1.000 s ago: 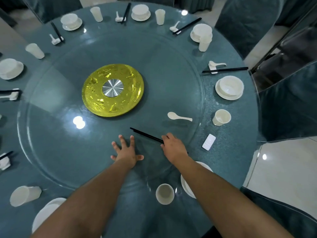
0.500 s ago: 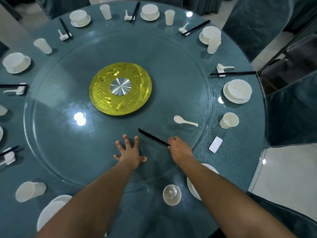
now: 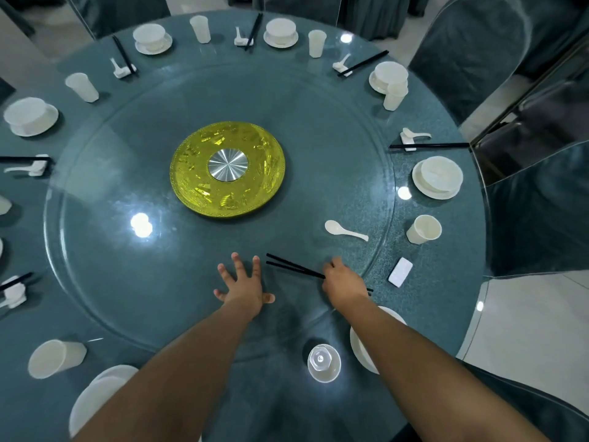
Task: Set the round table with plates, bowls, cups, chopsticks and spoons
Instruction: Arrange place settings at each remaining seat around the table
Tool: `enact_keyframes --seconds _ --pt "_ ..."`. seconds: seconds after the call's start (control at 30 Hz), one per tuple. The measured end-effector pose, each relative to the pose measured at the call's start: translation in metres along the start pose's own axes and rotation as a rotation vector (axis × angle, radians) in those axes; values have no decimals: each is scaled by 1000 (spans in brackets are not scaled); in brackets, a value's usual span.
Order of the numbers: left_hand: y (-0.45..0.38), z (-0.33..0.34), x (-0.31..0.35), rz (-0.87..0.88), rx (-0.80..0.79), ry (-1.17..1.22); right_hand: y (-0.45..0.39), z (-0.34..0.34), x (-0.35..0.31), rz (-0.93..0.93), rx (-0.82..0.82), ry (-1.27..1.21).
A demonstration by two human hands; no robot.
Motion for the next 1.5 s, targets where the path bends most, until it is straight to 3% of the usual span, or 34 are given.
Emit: enact_keyframes --seconds 0.2,0.33,0.5,0.8,1.13,1.5 --pt "5 -5 6 5 -5 -2 -1 -8 -1 -27 -12 116" --pt "4 -6 4 -4 -9 -4 1 -1 -8 49 -33 -14" --pt "1 -1 2 1 -12 -3 6 -4 -1 215 48 -222" --pt "-2 0 -1 7 -5 1 11 0 36 614 4 -521" --pt "-2 1 0 7 -7 -18 24 11 43 916 30 -846" --pt "-1 -2 3 17 0 -25 24 11 48 949 68 -891"
Point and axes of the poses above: each hand's wrist, its own y-axis away from the middle knuckle, its own z-axis out of the palm, x = y × z, the point moved 7 cm from there along -y, towards the middle knuckle, and after that the axes turned 7 degrees about y, right-handed, at the moved point
